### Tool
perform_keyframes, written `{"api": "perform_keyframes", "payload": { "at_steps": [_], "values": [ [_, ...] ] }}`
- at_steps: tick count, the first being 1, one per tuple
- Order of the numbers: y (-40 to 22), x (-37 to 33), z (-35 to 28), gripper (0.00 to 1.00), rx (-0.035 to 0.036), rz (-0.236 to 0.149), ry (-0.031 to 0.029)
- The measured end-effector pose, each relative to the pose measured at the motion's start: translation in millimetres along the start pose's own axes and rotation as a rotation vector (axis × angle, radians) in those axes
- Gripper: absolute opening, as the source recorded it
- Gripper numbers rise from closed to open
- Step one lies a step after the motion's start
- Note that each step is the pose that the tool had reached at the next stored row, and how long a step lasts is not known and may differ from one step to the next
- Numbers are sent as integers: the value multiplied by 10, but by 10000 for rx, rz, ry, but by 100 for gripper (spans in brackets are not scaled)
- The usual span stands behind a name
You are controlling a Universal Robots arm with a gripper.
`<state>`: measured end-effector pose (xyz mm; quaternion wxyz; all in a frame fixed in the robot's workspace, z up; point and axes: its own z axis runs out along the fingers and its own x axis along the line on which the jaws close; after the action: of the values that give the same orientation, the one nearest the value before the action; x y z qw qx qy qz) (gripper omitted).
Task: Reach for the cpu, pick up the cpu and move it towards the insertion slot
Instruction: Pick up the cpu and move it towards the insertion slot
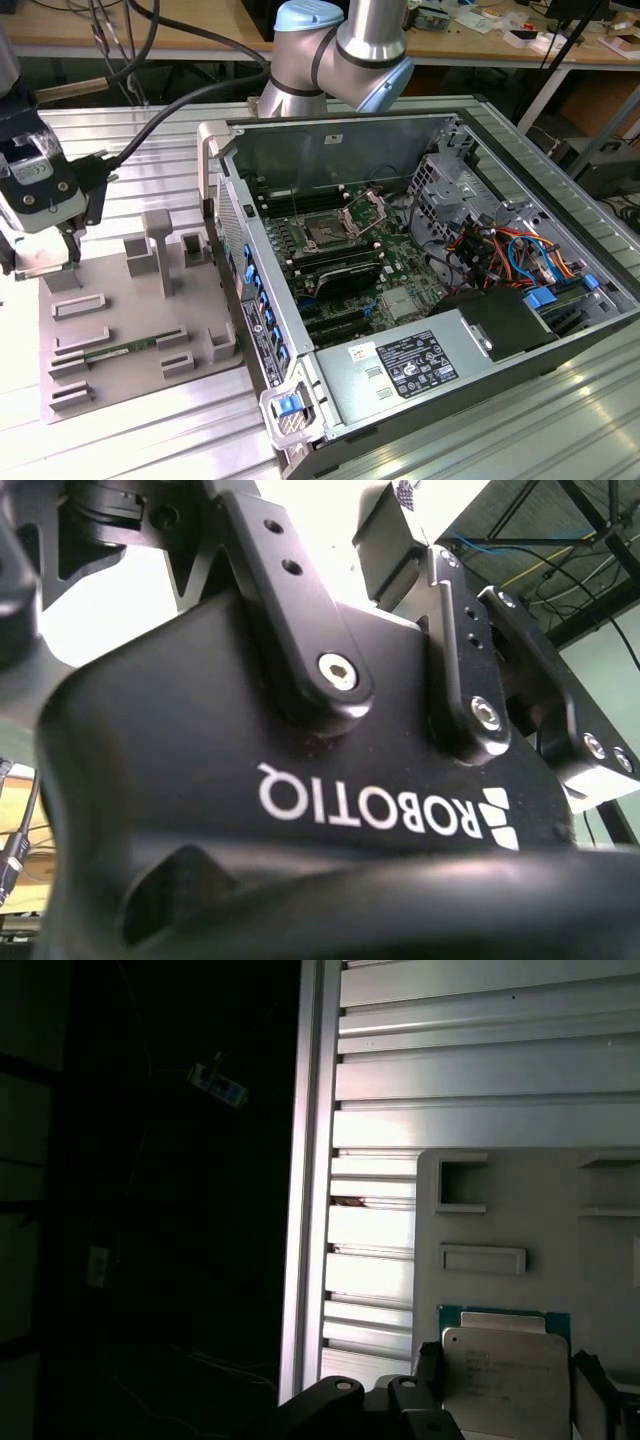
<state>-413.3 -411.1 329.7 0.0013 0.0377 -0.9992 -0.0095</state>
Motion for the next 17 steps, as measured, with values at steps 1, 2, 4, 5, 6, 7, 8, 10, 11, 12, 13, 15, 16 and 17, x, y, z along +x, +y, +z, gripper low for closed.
{"api": "perform_keyframes", "payload": {
  "at_steps": [1,2,4,5,6,7,8,10,11,12,13,15,16,17],
  "values": [
    [0,0,-7,55,0,0,0],
    [0,0,-19,55,1,0,1],
    [1,0,-37,55,1,0,1],
    [1,0,-53,55,1,0,1],
    [1,0,-61,55,1,0,1],
    [1,0,-70,55,1,0,0],
    [2,0,-80,55,0,0,0],
    [2,0,-100,55,0,0,1],
    [2,0,-112,55,0,0,1],
    [2,0,-129,55,0,0,0],
    [3,0,-141,55,1,0,1],
    [3,0,-162,55,0,0,0],
    [3,0,-177,55,0,0,1],
    [4,0,-200,55,0,0,1]
  ]
}}
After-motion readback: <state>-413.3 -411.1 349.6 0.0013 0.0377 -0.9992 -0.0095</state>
